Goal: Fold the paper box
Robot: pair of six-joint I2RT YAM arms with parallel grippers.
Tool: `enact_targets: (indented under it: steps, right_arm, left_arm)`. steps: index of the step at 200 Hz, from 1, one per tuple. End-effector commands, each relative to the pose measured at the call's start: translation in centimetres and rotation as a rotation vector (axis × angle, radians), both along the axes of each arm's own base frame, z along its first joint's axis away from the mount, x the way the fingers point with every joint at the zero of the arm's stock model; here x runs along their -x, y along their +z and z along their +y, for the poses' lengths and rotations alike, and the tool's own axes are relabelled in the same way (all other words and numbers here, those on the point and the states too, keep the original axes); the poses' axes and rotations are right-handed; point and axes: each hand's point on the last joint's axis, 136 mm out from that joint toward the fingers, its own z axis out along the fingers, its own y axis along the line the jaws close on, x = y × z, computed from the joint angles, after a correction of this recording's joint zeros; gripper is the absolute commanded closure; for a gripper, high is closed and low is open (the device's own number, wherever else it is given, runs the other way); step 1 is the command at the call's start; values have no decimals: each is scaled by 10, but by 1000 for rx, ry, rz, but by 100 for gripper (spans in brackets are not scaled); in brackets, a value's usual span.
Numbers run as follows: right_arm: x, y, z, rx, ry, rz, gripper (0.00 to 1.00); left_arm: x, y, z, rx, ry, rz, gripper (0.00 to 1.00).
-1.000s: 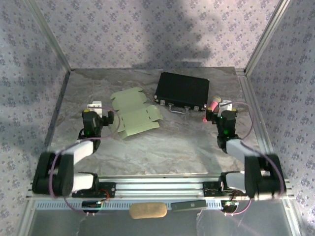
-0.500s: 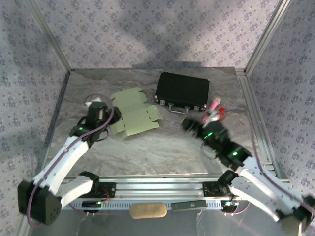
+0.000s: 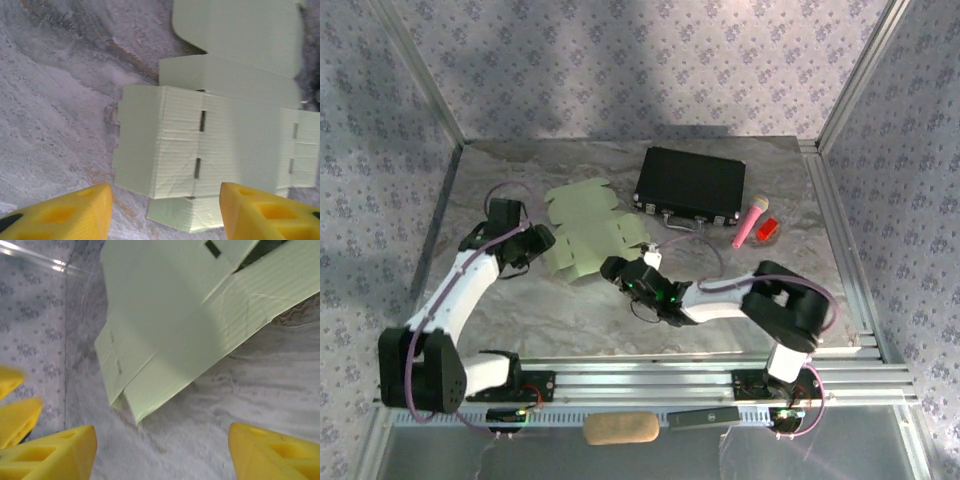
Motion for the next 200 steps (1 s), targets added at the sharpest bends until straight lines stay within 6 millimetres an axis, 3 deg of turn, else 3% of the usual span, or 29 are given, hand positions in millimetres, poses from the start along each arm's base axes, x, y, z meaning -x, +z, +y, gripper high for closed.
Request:
enact_targets:
  steps: [1, 35, 75, 107, 138, 200]
  right_arm:
    - [-24, 13, 27, -215, -45, 19, 32]
    - [-37, -18, 40, -308, -96, 86, 37]
    - [-46, -36, 44, -348, -140, 92, 44]
    - [-53, -35, 44, -366, -160, 65, 70]
    - [-58, -10, 47, -338, -136, 5, 100]
    - [-43, 108, 34, -144, -59, -167, 100]
  left_arm:
    - [19, 22, -6, 43, -26, -93, 41]
    - [49, 41, -7, 82, -44, -182, 41]
    - [74, 58, -14, 151, -66, -249, 40]
    - [82, 64, -16, 167, -83, -262, 40]
    - [85, 65, -16, 160, -89, -258, 40]
    - [90, 78, -13, 155, -81, -266, 39]
